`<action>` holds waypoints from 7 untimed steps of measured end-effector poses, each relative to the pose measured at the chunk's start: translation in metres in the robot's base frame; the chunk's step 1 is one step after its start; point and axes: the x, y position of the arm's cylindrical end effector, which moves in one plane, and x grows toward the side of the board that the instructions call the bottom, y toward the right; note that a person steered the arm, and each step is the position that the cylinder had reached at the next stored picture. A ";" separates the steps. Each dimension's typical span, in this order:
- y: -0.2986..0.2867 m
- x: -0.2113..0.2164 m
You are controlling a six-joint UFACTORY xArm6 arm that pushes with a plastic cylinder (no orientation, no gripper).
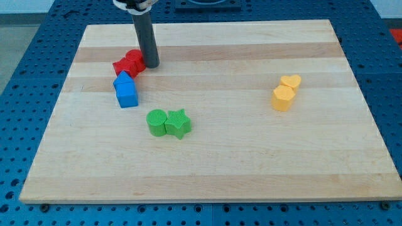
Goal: Move your arm towards the yellow heart
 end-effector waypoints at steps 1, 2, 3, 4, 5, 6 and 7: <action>0.001 0.000; 0.011 -0.004; 0.020 -0.009; 0.042 -0.009; 0.042 -0.009; 0.045 -0.009; 0.074 0.000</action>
